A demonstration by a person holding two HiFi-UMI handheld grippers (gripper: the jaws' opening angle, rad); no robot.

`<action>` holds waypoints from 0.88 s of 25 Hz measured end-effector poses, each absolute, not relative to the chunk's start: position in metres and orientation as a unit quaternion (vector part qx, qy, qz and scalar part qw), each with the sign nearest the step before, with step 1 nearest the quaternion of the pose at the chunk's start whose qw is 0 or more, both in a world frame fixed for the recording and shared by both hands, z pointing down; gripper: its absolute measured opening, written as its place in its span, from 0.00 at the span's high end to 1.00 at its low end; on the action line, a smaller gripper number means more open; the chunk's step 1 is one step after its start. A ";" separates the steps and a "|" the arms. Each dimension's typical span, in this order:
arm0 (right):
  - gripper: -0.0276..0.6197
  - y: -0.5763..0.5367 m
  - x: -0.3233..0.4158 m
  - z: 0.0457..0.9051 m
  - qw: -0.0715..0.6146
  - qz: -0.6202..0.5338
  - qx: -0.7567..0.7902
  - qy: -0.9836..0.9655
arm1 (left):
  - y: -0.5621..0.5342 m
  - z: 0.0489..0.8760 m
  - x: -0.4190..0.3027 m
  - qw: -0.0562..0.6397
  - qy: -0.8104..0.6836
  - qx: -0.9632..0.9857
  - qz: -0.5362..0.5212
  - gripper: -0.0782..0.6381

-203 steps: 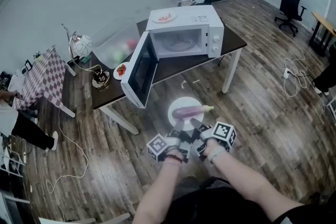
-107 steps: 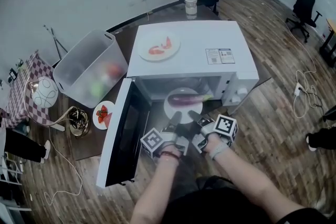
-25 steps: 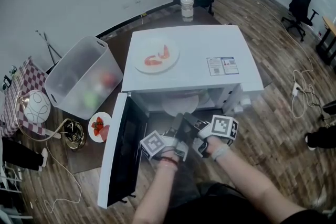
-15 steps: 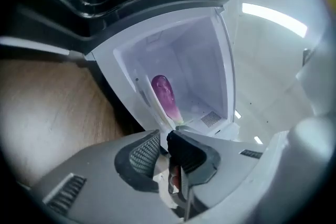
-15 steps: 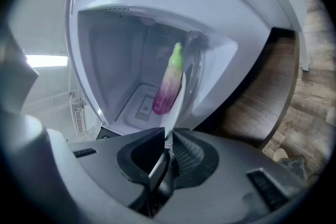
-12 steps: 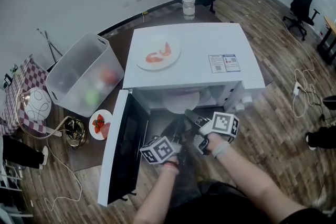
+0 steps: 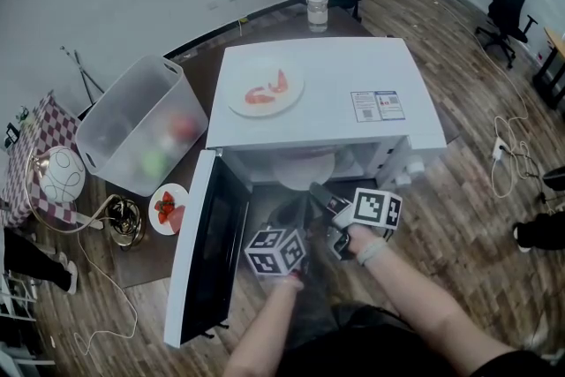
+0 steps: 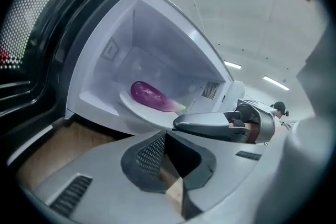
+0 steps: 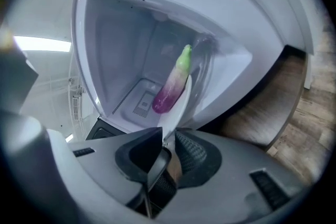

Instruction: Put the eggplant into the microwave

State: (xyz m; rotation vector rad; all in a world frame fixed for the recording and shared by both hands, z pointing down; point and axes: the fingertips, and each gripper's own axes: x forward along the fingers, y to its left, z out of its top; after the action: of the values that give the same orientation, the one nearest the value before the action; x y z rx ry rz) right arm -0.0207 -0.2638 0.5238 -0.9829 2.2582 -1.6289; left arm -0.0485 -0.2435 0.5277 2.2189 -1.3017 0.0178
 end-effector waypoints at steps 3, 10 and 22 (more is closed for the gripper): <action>0.80 -0.261 -0.021 0.521 0.075 -0.523 -0.329 0.783 | -0.243 0.527 -0.048 0.266 -0.489 0.831 0.019 0.89; 0.80 -0.250 -0.018 0.524 0.000 -0.452 -0.331 0.828 | -0.244 0.528 -0.052 0.264 -0.501 0.824 0.017 0.89; 0.95 -0.238 -0.042 0.520 -0.163 -0.290 -0.325 0.885 | -0.243 0.523 -0.057 0.253 -0.512 0.819 0.046 0.89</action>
State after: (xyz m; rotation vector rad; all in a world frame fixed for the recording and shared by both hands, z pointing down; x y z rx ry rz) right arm -0.0416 -0.2381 0.5197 -1.1424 3.1133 -1.0188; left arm -0.0570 -0.2433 0.5227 2.2270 -1.3919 0.1249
